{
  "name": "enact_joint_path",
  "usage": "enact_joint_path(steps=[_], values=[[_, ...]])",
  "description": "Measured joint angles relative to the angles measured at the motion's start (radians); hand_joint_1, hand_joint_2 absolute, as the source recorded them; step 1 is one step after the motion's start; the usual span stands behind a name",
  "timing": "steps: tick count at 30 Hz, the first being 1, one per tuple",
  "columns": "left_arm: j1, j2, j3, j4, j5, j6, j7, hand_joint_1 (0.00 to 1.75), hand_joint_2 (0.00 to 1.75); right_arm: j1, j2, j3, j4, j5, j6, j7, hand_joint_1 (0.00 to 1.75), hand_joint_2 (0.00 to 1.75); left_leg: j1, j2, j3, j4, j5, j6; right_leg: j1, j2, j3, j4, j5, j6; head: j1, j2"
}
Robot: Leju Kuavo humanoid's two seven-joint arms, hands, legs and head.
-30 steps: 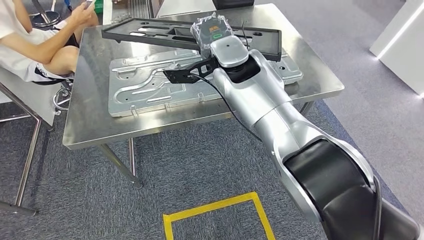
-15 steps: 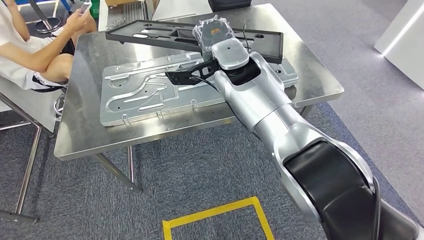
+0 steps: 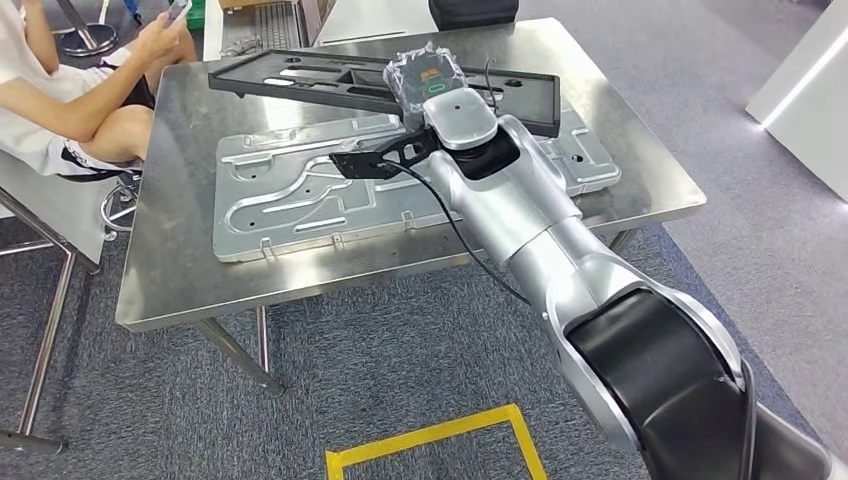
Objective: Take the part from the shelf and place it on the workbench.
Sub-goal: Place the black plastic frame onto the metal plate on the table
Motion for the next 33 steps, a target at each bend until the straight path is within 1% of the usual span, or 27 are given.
enact_joint_path(steps=[1, 2, 3, 4, 5, 6, 7, 9, 11, 12, 13, 14, 16, 17, 18, 19, 20, 21, 22, 23, 25, 26, 28, 29, 31, 32, 33], values=[[0.0, 0.0, 0.0, 0.0, 0.0, 0.0, 0.0, 0.0, 1.75, 0.006, -0.002, 0.0, 0.0, 0.0, -0.001, 0.0, 1.75, 1.75, -0.001, -0.001, 0.004, 0.001, -0.004, 0.003, 0.0, 0.0, -0.041, 0.059, -0.011, 0.0, 0.0, 0.0], [0.0, 0.0, 0.0, 0.0, 0.0, 0.0, 0.0, 0.0, 1.75, 0.013, -0.004, 0.0, 0.0, -0.001, -0.001, 0.0, 1.75, 1.75, -0.002, -0.001, 0.009, 0.001, -0.009, 0.005, 0.0, 0.0, -0.067, 0.087, -0.004, 0.0, 0.0, 0.0], [0.001, 0.0, 0.0, 0.0, 0.0, 0.0, 0.0, 0.0, 1.75, 0.019, -0.006, 0.0, 0.001, -0.001, -0.001, 0.0, 1.75, 1.75, -0.003, -0.002, 0.017, 0.002, -0.015, 0.005, 0.0, 0.0, -0.077, 0.08, 0.022, -0.003, 0.0, 0.0], [0.001, 0.0, 0.0, 0.0, 0.0, 0.0, 0.0, 0.0, 1.75, 0.022, -0.007, 0.0, 0.001, -0.001, -0.001, 0.0, 1.75, 1.75, -0.004, -0.003, 0.025, 0.003, -0.022, 0.005, 0.0, 0.0, -0.063, 0.029, 0.067, -0.007, 0.0, 0.0], [0.002, 0.0, 0.0, 0.0, 0.0, 0.0, 0.0, 0.0, 1.75, 0.024, -0.008, 0.0, 0.001, -0.001, -0.001, 0.0, 1.75, 1.75, -0.005, -0.004, 0.033, 0.005, -0.03, 0.003, 0.002, -0.001, -0.038, -0.043, 0.113, -0.012, 0.0, 0.0], [0.002, 0.0, 0.0, 0.0, 0.0, 0.0, 0.0, 0.0, 1.75, 0.023, -0.009, 0.0, 0.0, -0.001, -0.001, 0.0, 1.75, 1.75, -0.007, -0.004, 0.038, 0.007, -0.037, 0.0, 0.006, -0.001, -0.011, -0.106, 0.146, -0.016, 0.0, 0.0], [0.002, -0.001, 0.0, 0.0, 0.0, 0.0, 0.0, 0.0, 1.75, 0.022, -0.009, 0.0, 0.0, -0.002, -0.002, 0.0, 1.75, 1.75, -0.008, -0.004, 0.04, 0.009, -0.043, -0.004, 0.008, -0.001, 0.011, -0.156, 0.16, -0.019, 0.0, 0.0], [-0.001, -0.001, 0.0, 0.0, 0.0, 0.0, 0.0, 0.0, 1.75, 0.022, -0.01, 0.0, 0.0, -0.002, -0.002, 0.0, 1.75, 1.75, -0.01, -0.004, 0.04, 0.008, -0.048, -0.014, 0.014, 0.0, 0.029, -0.188, 0.152, -0.024, 0.0, 0.0], [-0.002, 0.0, 0.0, 0.0, 0.0, -0.001, 0.0, 0.0, 1.75, 0.024, -0.009, 0.0, -0.001, -0.002, -0.003, 0.0, 1.75, 1.75, -0.009, -0.004, 0.042, 0.007, -0.054, -0.025, 0.01, 0.001, 0.037, -0.202, 0.147, -0.03, 0.0, 0.0], [-0.002, 0.0, 0.0, 0.0, 0.001, -0.001, 0.0, 0.0, 1.75, 0.024, -0.01, 0.0, -0.001, -0.002, -0.004, 0.0, 1.75, 1.75, -0.008, -0.003, 0.037, 0.021, -0.064, -0.03, 0.007, 0.001, 0.044, -0.208, 0.146, -0.035, 0.0, 0.0], [-0.001, 0.0, 0.0, 0.0, 0.002, -0.001, 0.0, 0.0, 1.75, 0.024, -0.01, 0.0, -0.002, -0.002, -0.005, 0.001, 1.75, 1.75, -0.007, -0.003, 0.022, 0.054, -0.08, -0.035, 0.003, 0.001, 0.052, -0.214, 0.145, -0.039, -0.001, 0.0], [0.0, 0.001, 0.0, 0.0, 0.003, -0.002, 0.0, 0.0, 1.75, 0.024, -0.01, 0.0, -0.002, -0.002, -0.007, 0.002, 1.75, 1.75, -0.005, -0.003, -0.007, 0.109, -0.102, -0.038, 0.002, 0.001, 0.059, -0.218, 0.142, -0.042, -0.001, 0.0], [0.001, 0.001, 0.001, 0.0, 0.006, -0.002, 0.0, 0.0, 1.75, 0.027, -0.01, 0.0, 0.001, -0.002, -0.011, 0.001, 1.75, 1.75, -0.002, -0.003, -0.088, 0.242, -0.141, -0.046, 0.002, 0.001, 0.068, -0.217, 0.133, -0.046, -0.001, 0.0], [0.002, 0.002, 0.001, 0.0, 0.007, -0.001, 0.0, 0.0, 1.75, 0.029, -0.01, 0.0, 0.003, -0.002, -0.012, 0.001, 1.75, 1.75, -0.002, -0.002, -0.12, 0.284, -0.142, -0.049, 0.002, 0.001, 0.073, -0.216, 0.127, -0.046, -0.001, 0.0], [0.003, 0.002, 0.001, 0.0, 0.008, -0.001, 0.0, 0.0, 1.75, 0.032, -0.01, 0.0, 0.005, -0.002, -0.012, 0.0, 1.75, 1.75, -0.001, -0.002, -0.136, 0.288, -0.121, -0.051, 0.001, 0.001, 0.079, -0.215, 0.122, -0.046, -0.001, 0.0], [0.004, 0.003, 0.001, 0.0, 0.009, -0.001, 0.0, 0.0, 1.75, 0.034, -0.01, 0.0, 0.007, -0.002, -0.012, -0.001, 1.75, 1.75, 0.0, -0.002, -0.131, 0.251, -0.082, -0.052, 0.001, 0.002, 0.086, -0.213, 0.115, -0.045, -0.001, 0.0], [0.005, 0.004, 0.001, 0.0, 0.009, -0.001, 0.0, 0.0, 1.75, 0.035, -0.01, 0.0, 0.008, -0.002, -0.012, -0.001, 1.75, 1.75, 0.001, -0.002, -0.109, 0.183, -0.031, -0.051, 0.001, 0.002, 0.093, -0.212, 0.109, -0.043, -0.001, 0.0], [0.006, 0.004, 0.001, 0.0, 0.009, -0.001, -0.001, 0.0, 1.75, 0.034, -0.01, 0.0, 0.008, -0.002, -0.013, -0.001, 1.75, 1.75, 0.001, -0.002, -0.083, 0.115, 0.007, -0.049, 0.002, 0.003, 0.099, -0.211, 0.102, -0.04, -0.001, 0.0], [0.006, 0.005, 0.001, 0.0, 0.009, -0.001, -0.001, 0.0, 1.75, 0.034, -0.01, 0.0, 0.009, -0.002, -0.015, -0.001, 1.75, 1.75, -0.001, -0.002, -0.06, 0.057, 0.029, -0.045, 0.003, 0.004, 0.101, -0.209, 0.097, -0.036, -0.001, 0.0], [0.005, 0.005, 0.001, 0.0, 0.009, -0.001, -0.002, 0.0, 1.75, 0.034, -0.01, 0.0, 0.01, -0.002, -0.017, -0.001, 1.75, 1.75, -0.004, -0.002, -0.046, 0.024, 0.036, -0.04, 0.004, 0.004, 0.101, -0.209, 0.095, -0.031, -0.001, 0.0], [0.004, 0.005, 0.001, 0.0, 0.01, -0.001, -0.004, 0.0, 1.75, 0.037, -0.011, 0.0, 0.012, -0.002, -0.02, -0.001, 1.75, 1.75, -0.009, -0.003, -0.04, 0.008, 0.026, -0.028, 0.004, 0.006, 0.099, -0.21, 0.094, -0.021, -0.001, 0.0], [0.004, 0.006, 0.001, 0.0, 0.01, 0.0, -0.005, 0.0, 1.75, 0.04, -0.012, 0.0, 0.013, -0.002, -0.021, -0.001, 1.75, 1.75, -0.007, -0.002, -0.037, 0.006, 0.026, -0.022, 0.003, 0.005, 0.098, -0.21, 0.091, -0.016, -0.001, 0.0], [0.006, 0.006, 0.001, 0.0, 0.01, 0.002, -0.007, 0.0, 1.75, 0.043, -0.013, -0.001, 0.014, -0.004, -0.024, -0.001, 1.75, 1.75, -0.003, 0.0, -0.025, -0.005, 0.025, -0.009, 0.003, 0.003, 0.083, -0.174, 0.07, -0.007, 0.0, 0.0], [0.006, 0.006, 0.001, 0.0, 0.011, 0.004, -0.008, 0.0, 1.75, 0.044, -0.016, -0.002, 0.014, -0.007, -0.029, -0.001, 1.75, 1.75, -0.002, 0.0, -0.018, -0.009, 0.023, -0.002, 0.002, 0.001, 0.059, -0.126, 0.049, -0.004, 0.0, 0.0], [0.006, 0.006, 0.001, 0.0, 0.01, 0.007, -0.009, 0.0, 1.75, 0.049, -0.021, -0.003, 0.015, -0.012, -0.037, -0.001, 1.75, 1.75, -0.004, 0.0, -0.011, -0.009, 0.015, 0.008, 0.001, 0.0, -0.018, 0.01, 0.003, 0.0, 0.001, 0.0], [0.005, 0.006, 0.001, 0.0, 0.009, 0.008, -0.009, 0.0, 1.75, 0.054, -0.025, -0.004, 0.015, -0.013, -0.039, -0.001, 1.75, 1.75, -0.005, 0.0, -0.007, -0.008, 0.011, 0.01, 0.0, 0.0, -0.053, 0.062, -0.005, 0.001, 0.001, 0.0], [0.005, 0.006, 0.001, 0.0, 0.007, 0.01, -0.01, 0.0, 1.75, 0.061, -0.027, -0.004, 0.016, -0.013, -0.04, -0.001, 1.75, 1.75, -0.006, -0.001, -0.003, -0.007, 0.007, 0.01, 0.0, 0.0, -0.074, 0.082, 0.003, 0.001, 0.001, 0.0]])
